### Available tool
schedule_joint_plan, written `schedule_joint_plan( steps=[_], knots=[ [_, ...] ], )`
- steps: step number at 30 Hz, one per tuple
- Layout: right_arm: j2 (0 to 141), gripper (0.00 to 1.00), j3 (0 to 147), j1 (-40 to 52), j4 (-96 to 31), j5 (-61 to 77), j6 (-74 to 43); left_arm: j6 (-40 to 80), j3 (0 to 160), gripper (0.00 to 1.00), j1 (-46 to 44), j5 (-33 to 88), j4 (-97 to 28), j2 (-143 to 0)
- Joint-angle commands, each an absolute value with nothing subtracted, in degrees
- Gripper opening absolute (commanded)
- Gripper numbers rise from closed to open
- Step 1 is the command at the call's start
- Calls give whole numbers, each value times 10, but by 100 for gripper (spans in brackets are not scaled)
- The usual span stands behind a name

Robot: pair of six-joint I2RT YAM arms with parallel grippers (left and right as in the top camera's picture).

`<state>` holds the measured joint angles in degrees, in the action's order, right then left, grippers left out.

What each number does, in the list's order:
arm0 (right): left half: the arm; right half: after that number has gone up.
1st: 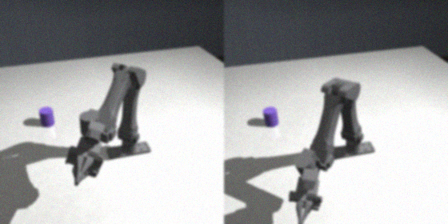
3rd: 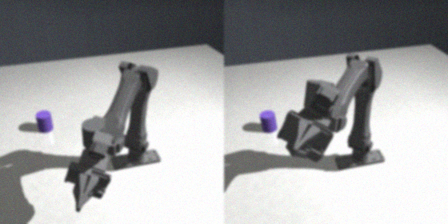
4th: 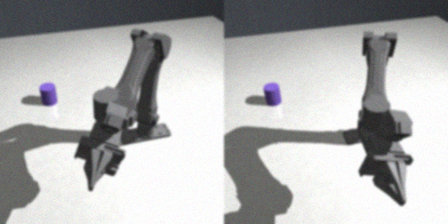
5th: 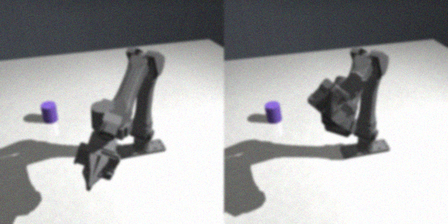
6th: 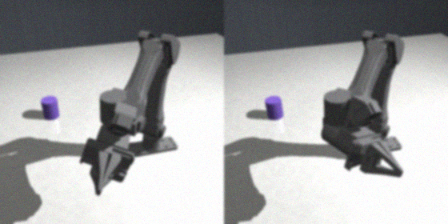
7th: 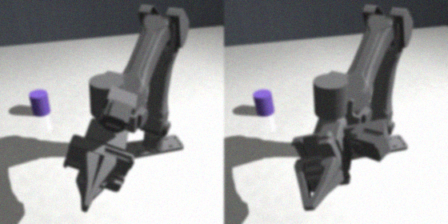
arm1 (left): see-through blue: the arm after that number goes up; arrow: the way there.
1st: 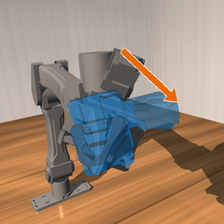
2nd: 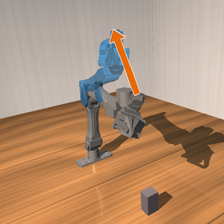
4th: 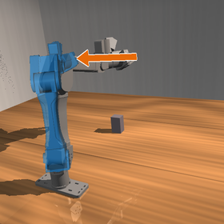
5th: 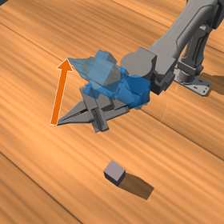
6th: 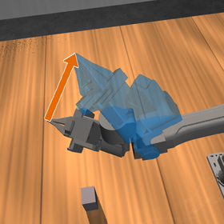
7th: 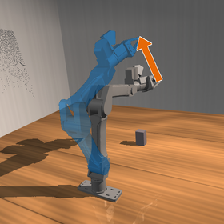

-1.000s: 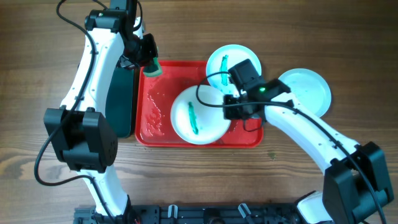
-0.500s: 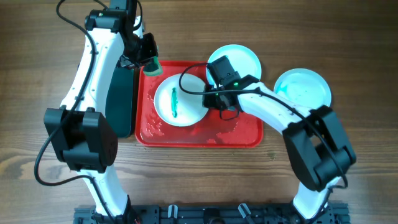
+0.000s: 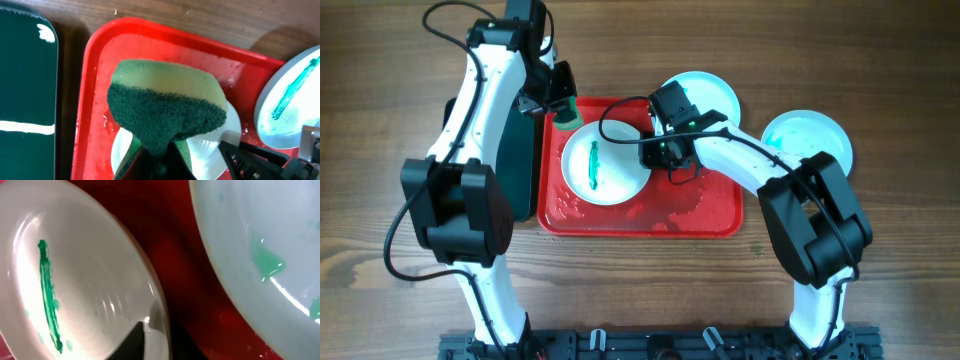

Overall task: Clean dirty plates on tray and stack at the side
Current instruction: 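Scrub the dragged plate with the sponge in the left gripper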

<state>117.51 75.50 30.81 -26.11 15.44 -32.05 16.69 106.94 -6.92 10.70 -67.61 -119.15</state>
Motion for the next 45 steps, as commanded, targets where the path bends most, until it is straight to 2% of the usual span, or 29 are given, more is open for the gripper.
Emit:
schedule_joint_plan(
  steps=[1, 6, 9, 15, 19, 21, 25, 28, 33, 36, 39, 45],
  knots=[
    [1191, 10, 767, 307, -261, 156, -328, 170, 1034, 4, -78, 104, -672, -1200],
    [1191, 4, 767, 307, -261, 154, -331, 151, 965, 4, -102, 103, -642, -1200],
    [1191, 4, 767, 307, -261, 156, -329, 137, 907, 4, -119, 99, -595, -1200],
    [1191, 4, 767, 307, -261, 156, -329, 140, 790, 4, -136, -18, -464, -1200],
    [1191, 4, 767, 307, -261, 156, -329, 138, 771, 4, -136, -14, -434, -1200],
    [1191, 4, 767, 307, -260, 156, -329, 89, 771, 4, -137, 64, -435, -1200],
    [1191, 4, 767, 307, -260, 156, -329, -76, 771, 4, -137, 317, -477, -1200],
    [1191, 4, 767, 307, -260, 156, -329, -124, 771, 4, -137, 348, -526, -1200],
    [1191, 4, 767, 307, -260, 156, -329, -93, 771, 4, -136, 215, -559, -1200],
    [1191, 4, 767, 307, -259, 164, -320, 64, 771, 4, -136, -1, -535, -1200],
    [1191, 4, 767, 307, -259, 164, -319, 182, 771, 4, -136, -150, -518, -1200],
    [1191, 4, 767, 307, -259, 164, -319, 267, 771, 4, -136, -235, -500, -1200]
  ],
)
